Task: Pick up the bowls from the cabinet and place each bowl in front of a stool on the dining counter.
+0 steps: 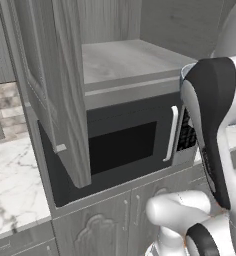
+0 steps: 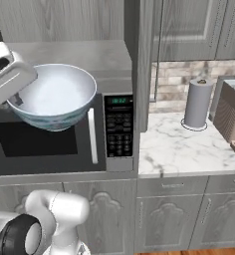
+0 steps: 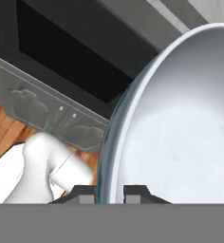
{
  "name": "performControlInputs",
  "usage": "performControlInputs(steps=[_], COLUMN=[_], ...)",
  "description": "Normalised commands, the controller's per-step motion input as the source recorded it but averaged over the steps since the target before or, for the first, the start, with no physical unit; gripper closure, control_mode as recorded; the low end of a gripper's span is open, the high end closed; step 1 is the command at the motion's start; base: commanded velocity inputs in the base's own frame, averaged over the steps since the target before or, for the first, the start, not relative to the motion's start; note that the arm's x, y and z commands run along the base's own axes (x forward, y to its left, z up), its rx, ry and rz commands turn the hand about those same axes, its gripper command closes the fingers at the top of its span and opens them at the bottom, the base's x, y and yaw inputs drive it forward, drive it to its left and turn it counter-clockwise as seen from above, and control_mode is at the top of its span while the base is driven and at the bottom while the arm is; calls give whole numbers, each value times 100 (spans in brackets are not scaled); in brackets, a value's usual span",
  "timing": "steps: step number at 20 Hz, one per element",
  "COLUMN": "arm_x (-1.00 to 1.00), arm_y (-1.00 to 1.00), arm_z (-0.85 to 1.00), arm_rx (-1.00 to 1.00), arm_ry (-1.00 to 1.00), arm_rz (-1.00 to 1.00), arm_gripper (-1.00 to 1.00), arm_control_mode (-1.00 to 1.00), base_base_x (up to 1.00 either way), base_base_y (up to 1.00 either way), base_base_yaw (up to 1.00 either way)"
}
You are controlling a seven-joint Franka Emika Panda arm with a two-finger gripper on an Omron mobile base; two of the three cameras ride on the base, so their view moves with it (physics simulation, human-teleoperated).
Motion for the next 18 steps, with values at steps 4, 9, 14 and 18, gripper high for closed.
performControlInputs(steps=[4, 9, 14, 18], arm_x=[0, -2, -3, 0], arm_y=[-2, 0, 0, 0], arm_z=[-42, -64, -50, -27], arm_rx=[-3, -7, -10, -7], arm_ry=[23, 9, -1, -1], arm_rz=[-4, 0, 0, 0], arm_gripper=[100, 100, 100, 100], arm_control_mode=[-100, -100, -100, -100], base_base_x=[0, 0, 0, 0], base_base_y=[0, 0, 0, 0], base_base_yaw=[0, 0, 0, 0])
